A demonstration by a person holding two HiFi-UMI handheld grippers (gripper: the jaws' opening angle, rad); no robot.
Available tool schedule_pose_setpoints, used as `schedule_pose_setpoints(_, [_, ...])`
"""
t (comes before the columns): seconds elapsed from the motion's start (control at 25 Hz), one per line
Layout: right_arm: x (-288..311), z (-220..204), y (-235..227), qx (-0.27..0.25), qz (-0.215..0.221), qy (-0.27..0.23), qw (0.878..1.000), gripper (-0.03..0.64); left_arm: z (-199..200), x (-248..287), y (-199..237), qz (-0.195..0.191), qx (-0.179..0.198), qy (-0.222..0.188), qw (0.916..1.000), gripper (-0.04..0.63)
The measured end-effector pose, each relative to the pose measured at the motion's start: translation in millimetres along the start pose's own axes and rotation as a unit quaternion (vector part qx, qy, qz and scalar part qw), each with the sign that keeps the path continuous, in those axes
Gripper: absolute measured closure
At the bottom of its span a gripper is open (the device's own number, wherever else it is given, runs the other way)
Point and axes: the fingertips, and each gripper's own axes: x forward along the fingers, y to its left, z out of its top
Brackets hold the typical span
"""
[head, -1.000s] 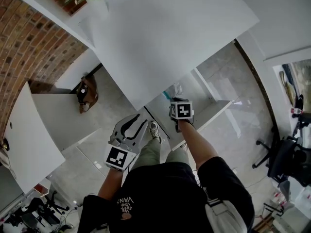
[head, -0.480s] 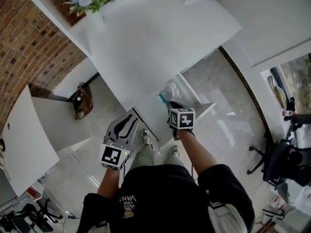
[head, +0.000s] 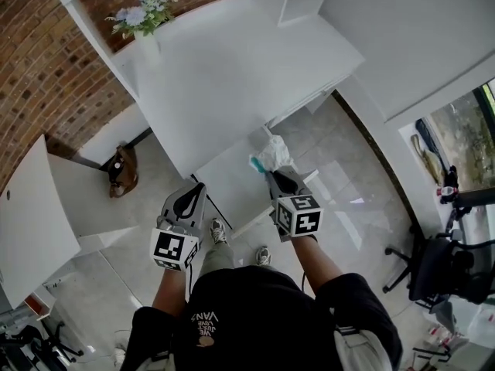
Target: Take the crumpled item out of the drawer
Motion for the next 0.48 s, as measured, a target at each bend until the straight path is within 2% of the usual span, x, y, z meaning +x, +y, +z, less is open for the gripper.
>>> schedule_pose_setpoints(0.24, [-75.2,30.3,-5.5,-0.022,0.013,-0.070,0.997,0.595,16.6,-4.2,-39.6,0.001,0.016,-0.012,0.9998,0.589])
schedule_pose_setpoints(0.48, [-137.5,40.6,-16.2,-0.025,0.024,-0.113,0.993,0.595,32.8,-6.8,-78.7,-0.001,0.032,-0.023,0.9992,0.589])
